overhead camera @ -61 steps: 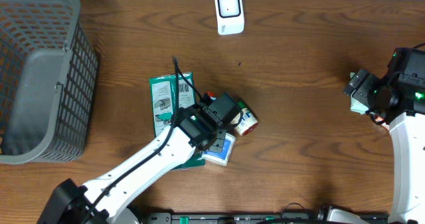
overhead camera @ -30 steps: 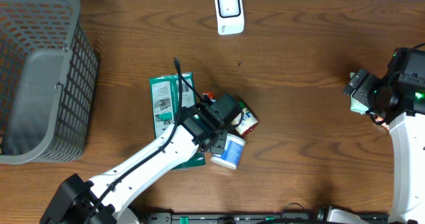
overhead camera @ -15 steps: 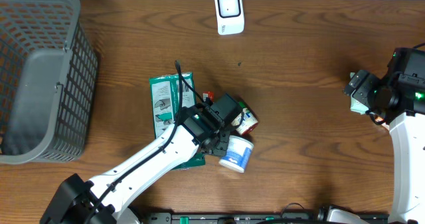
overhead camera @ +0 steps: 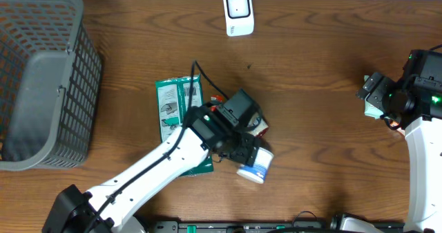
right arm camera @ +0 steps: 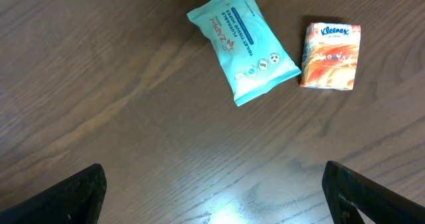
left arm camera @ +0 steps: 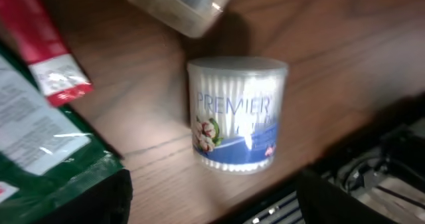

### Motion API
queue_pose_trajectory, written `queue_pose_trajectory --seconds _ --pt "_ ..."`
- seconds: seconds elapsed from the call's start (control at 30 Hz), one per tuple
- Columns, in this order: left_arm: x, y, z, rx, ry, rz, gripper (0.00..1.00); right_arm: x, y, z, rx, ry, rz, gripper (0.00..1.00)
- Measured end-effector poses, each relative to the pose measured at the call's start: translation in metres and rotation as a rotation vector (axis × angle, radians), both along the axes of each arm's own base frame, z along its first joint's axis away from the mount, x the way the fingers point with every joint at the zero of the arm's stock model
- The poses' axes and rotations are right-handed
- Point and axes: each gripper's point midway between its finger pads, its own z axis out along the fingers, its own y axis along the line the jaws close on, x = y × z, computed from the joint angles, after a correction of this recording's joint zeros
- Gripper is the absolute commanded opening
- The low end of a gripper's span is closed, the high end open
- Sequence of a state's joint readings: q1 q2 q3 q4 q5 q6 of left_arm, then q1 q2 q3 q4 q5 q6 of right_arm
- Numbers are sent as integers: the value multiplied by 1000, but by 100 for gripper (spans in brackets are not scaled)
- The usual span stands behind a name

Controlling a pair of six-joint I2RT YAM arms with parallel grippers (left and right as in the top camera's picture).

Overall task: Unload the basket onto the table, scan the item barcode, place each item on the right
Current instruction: 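Close the left gripper on the cotton-bud tub and drag it down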

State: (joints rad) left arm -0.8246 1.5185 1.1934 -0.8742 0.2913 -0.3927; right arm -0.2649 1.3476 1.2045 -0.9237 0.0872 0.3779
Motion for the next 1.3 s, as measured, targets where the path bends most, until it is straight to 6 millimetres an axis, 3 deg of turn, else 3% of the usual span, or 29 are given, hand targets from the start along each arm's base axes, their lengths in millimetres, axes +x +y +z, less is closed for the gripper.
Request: queue_pose_trajectory --seconds 0.07,0.13,0.3,0.4,0.53,0.73,0.93,1.07,1.3 --pt "-8 -5 -3 16 -3 -34 82 0 0 0 0 0 0 99" --pt "-22 -17 -15 49 1 -93 86 0 0 0 0 0 0 99" --pt "-34 -40 -50 120 -9 -141 87 0 0 0 0 0 0 99" --pt "-32 -39 -68 190 -32 -111 87 0 0 0 0 0 0 99" --pt "-22 -33 -77 246 -64 -53 87 0 0 0 0 0 0 99" --pt "-11 -21 -76 289 -99 8 87 0 0 0 0 0 0 99" --pt "7 -21 -53 263 -213 31 84 0 0 0 0 0 0 99" --pt "14 -26 -41 244 -270 -8 76 0 0 0 0 0 0 99" --pt "-7 -42 -40 257 -336 -224 72 0 0 0 0 0 0 99"
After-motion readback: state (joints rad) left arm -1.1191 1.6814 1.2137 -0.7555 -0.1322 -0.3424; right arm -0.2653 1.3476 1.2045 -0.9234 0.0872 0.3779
